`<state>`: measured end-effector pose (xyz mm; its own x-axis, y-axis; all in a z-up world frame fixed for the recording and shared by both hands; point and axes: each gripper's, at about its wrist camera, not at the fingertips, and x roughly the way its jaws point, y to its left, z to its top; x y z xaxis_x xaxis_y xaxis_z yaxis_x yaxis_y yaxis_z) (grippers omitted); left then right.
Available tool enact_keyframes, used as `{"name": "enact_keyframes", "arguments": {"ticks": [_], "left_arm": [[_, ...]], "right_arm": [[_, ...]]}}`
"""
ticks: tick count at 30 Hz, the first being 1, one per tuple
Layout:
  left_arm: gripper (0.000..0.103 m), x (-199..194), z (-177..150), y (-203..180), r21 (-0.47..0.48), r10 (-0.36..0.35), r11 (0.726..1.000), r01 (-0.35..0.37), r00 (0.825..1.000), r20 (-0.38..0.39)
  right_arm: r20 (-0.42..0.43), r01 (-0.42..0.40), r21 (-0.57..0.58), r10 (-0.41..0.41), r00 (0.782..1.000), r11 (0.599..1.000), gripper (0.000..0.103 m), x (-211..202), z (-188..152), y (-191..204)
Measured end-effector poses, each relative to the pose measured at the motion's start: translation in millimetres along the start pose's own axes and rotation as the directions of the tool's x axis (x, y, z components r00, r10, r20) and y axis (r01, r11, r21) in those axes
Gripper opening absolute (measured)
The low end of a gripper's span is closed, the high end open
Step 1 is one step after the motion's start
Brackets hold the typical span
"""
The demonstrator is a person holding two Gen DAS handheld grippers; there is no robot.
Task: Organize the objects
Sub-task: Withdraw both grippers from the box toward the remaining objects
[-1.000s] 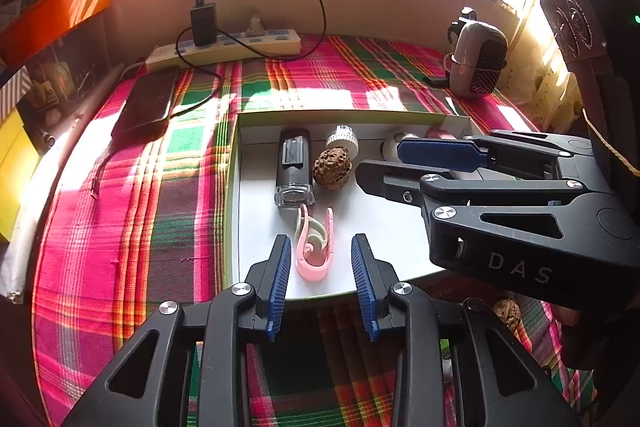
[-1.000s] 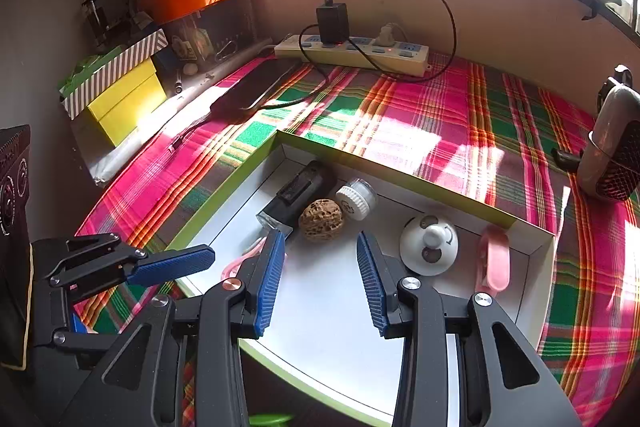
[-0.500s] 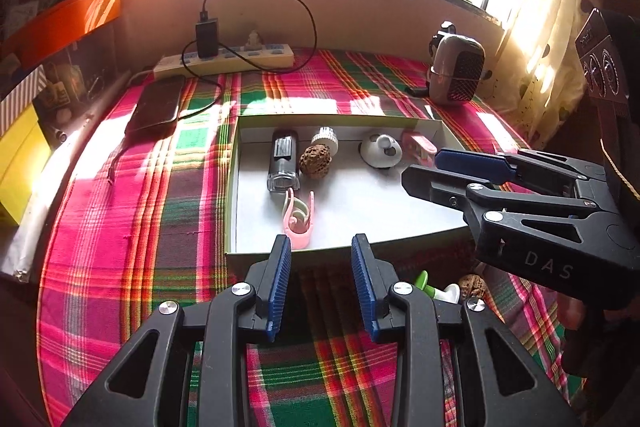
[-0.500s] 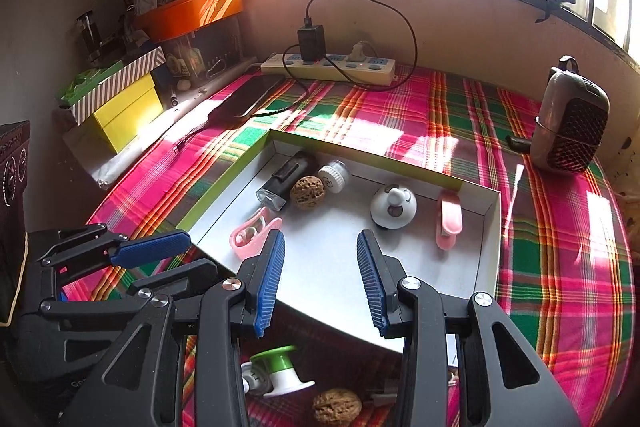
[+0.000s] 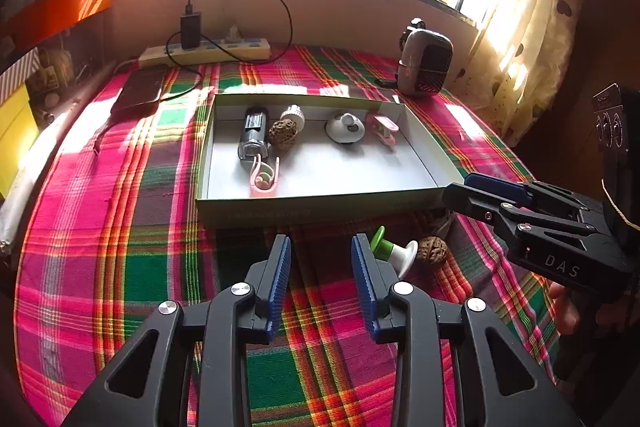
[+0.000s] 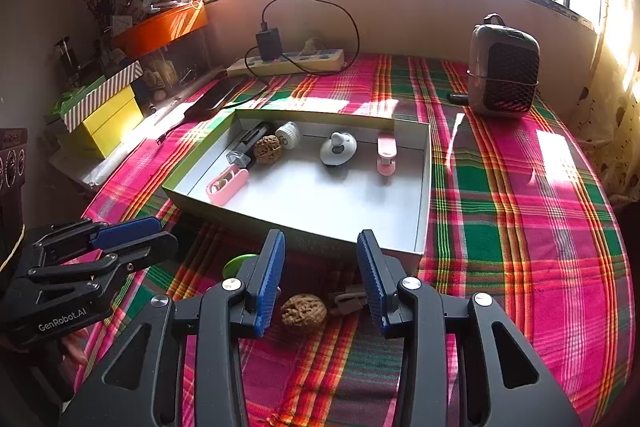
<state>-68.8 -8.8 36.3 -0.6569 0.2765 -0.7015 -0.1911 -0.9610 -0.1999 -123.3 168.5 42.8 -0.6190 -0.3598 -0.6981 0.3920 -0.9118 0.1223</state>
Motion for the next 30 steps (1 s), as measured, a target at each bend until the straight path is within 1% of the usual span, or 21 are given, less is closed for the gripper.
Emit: {"name": "enact_keyframes", "arguments": {"ticks": [4,8,11,13,14,19,24,30], "left_arm": [[0.032,3,-10,-5,0.007,-0.029,1.0,0.029,0.999,-0.024],[0.033,7,-16,-10,0.018,-0.046,0.999,0.047,0.998,-0.046],[0.033,10,-18,-14,0.024,-0.064,0.998,0.065,0.996,-0.059],[0.033,12,-20,-18,0.032,-0.07,0.997,0.073,0.995,-0.067],[0.033,14,-21,-20,0.035,-0.07,0.997,0.073,0.995,-0.072],[0.034,20,-22,-27,0.052,-0.069,0.996,0.074,0.994,-0.086],[0.034,29,-23,-30,0.046,-0.056,0.997,0.061,0.993,-0.104],[0.034,37,-21,-32,0.053,-0.041,0.997,0.048,0.992,-0.117]], "right_arm": [[-0.001,0.013,0.034,-0.013,1.0,0.999,0.039,-8,-15,-9],[-0.007,0.041,0.042,-0.04,0.999,0.998,0.04,-13,-28,-14],[-0.009,0.046,0.05,-0.045,0.999,0.998,0.04,-15,-35,-17],[-0.013,0.041,0.056,-0.04,0.999,0.998,0.055,-16,-39,-18],[-0.015,0.04,0.057,-0.04,0.999,0.998,0.056,-17,-41,-19],[-0.023,0.045,0.062,-0.043,0.999,0.997,0.056,-17,-49,-22],[-0.038,0.045,0.072,-0.042,0.998,0.996,0.056,-16,-57,-26],[-0.04,0.04,0.083,-0.037,0.999,0.996,0.056,-15,-59,-30]]}}
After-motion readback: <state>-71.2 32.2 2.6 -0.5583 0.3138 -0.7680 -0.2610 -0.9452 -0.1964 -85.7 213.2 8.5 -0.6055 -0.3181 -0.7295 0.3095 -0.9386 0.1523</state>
